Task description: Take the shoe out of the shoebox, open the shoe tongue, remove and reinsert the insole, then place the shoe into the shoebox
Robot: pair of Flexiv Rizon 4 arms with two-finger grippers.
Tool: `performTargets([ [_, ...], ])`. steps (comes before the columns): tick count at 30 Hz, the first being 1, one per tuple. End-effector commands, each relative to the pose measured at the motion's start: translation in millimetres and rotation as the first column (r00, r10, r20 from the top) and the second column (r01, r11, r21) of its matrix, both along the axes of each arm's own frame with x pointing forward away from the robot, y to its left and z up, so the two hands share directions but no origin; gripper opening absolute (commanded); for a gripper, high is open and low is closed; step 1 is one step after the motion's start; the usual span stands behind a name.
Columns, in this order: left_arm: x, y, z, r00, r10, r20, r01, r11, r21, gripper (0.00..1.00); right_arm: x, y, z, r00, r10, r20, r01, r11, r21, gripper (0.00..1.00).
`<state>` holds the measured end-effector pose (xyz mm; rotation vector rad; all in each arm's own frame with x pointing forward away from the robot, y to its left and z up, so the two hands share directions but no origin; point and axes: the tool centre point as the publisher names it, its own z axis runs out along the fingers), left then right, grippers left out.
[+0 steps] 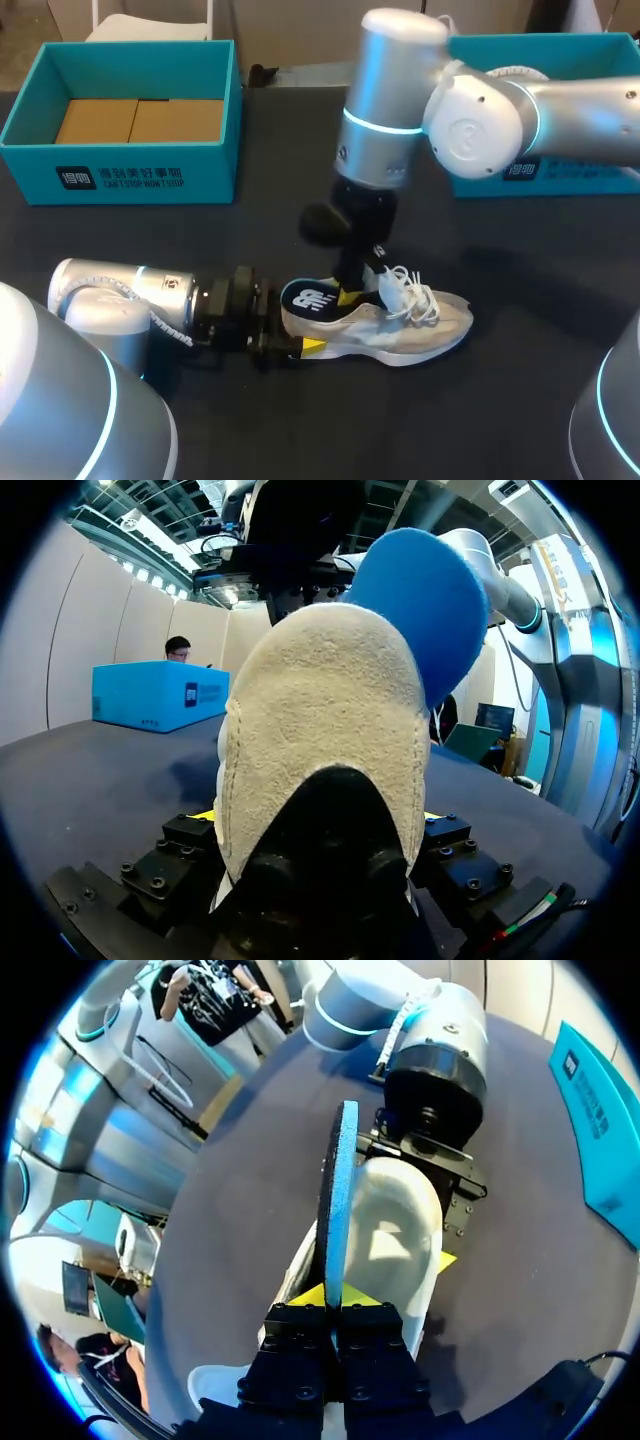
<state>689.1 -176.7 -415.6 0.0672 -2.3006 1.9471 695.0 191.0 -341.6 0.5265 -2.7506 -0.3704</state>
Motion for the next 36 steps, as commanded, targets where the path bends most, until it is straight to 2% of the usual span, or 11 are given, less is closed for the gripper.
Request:
performTargets([
  [1, -0.2, -1, 0, 1.0, 0.002, 0.0, -0.002, 1.0, 0.0, 0.0, -1.2, 7, 6, 0.999, 0.034, -0.004, -0.034, 0.999, -0.009, 0.0],
  [8, -0.2, -1, 0, 1.0, 0.002, 0.0, -0.002, 1.0, 0.0, 0.0, -5.9, 13, 11, 0.993, 0.114, -0.037, -0.115, 0.993, -0.012, 0.0],
  [14, -0.2, -1, 0, 1.0, 0.002, 0.0, -0.002, 1.0, 0.0, 0.0, 1.4, 17, 4, 0.995, 0.091, -0.044, -0.093, 0.994, -0.049, 0.0],
  [23, -0.2, -1, 0, 1.0, 0.002, 0.0, -0.002, 1.0, 0.0, 0.0, 8.5, 20, -1, 0.991, 0.101, -0.084, -0.103, 0.994, -0.024, 0.0],
  [24, -0.2, -1, 0, 1.0, 0.002, 0.0, -0.002, 1.0, 0.0, 0.0, 8.3, 20, -1, 0.991, 0.1, -0.089, -0.102, 0.995, -0.02, 0.08],
  [25, -0.2, -1, 0, 1.0, 0.002, 0.0, -0.002, 1.0, 0.0, 0.0, 7.9, 20, -2, 0.991, 0.098, -0.092, -0.099, 0.995, -0.007, 0.23],
  [27, -0.2, -1, 0, 1.0, 0.002, 0.0, -0.002, 1.0, 0.0, 0.0, 7.3, 18, -1, 0.992, 0.082, -0.095, -0.083, 0.997, 0.0, 0.42],
  [31, -0.2, -1, 0, 1.0, 0.002, 0.0, -0.002, 1.0, 0.0, 0.0, 8.3, 13, 0, 0.993, 0.055, -0.105, -0.051, 0.998, 0.04, 0.58],
  [32, -0.2, -1, 0, 1.0, 0.002, 0.0, -0.002, 1.0, 0.0, 0.0, 8.5, 12, 0, 0.993, 0.046, -0.108, -0.042, 0.998, 0.044, 0.69],
  [34, -0.2, -1, 0, 1.0, 0.002, 0.0, -0.002, 1.0, 0.0, 0.0, 8.7, 11, 1, 0.993, 0.031, -0.115, -0.025, 0.998, 0.056, 0.71],
  [36, -0.2, -1, 0, 1.0, 0.002, 0.0, -0.002, 1.0, 0.0, 0.0, 8.5, 8, 2, 0.992, 0.013, -0.123, -0.004, 0.997, 0.074, 0.67],
])
